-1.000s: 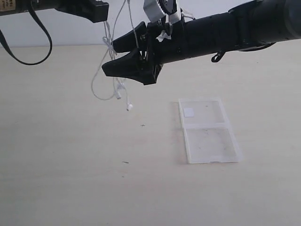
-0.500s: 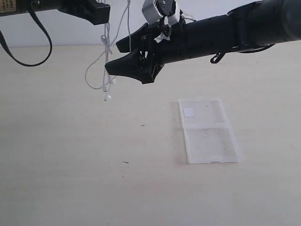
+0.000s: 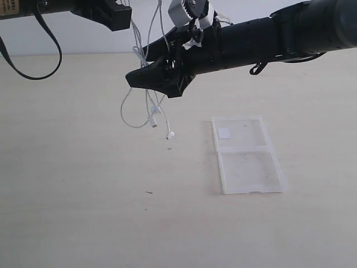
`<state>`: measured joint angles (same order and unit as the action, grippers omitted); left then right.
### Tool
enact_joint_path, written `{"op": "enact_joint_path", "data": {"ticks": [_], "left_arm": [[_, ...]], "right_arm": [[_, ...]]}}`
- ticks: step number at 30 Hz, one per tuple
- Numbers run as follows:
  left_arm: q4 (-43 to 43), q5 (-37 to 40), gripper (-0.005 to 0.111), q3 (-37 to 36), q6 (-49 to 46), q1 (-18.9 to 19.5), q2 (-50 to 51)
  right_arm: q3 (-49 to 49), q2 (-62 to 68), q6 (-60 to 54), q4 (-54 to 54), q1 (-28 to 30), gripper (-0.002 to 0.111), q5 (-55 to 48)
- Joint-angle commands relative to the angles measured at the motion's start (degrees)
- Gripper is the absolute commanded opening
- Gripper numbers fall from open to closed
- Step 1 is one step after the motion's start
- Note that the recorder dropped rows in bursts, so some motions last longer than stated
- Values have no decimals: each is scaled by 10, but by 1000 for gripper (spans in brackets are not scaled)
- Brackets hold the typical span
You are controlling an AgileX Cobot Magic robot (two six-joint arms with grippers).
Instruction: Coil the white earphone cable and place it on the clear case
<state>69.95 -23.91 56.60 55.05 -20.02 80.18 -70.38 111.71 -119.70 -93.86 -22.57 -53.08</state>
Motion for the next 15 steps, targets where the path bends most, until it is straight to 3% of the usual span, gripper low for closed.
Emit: {"op": "enact_joint_path", "data": {"ticks": [1,5,10,15], "left_arm": [[6,-12,0,0,13,1,-5],[10,-13,0,0,13,1,-5],[10,-17,0,0,13,1,-5],[10,-19,0,0,14,1,-5]], "right_arm": [[-3,2,-9,-6,-1,70,-31],[-3,2,-6,-14,-1,67,-31],[-3,7,-8,-23,-1,54,-78],[-3,20,-9,-48,-1,62,-93]]}}
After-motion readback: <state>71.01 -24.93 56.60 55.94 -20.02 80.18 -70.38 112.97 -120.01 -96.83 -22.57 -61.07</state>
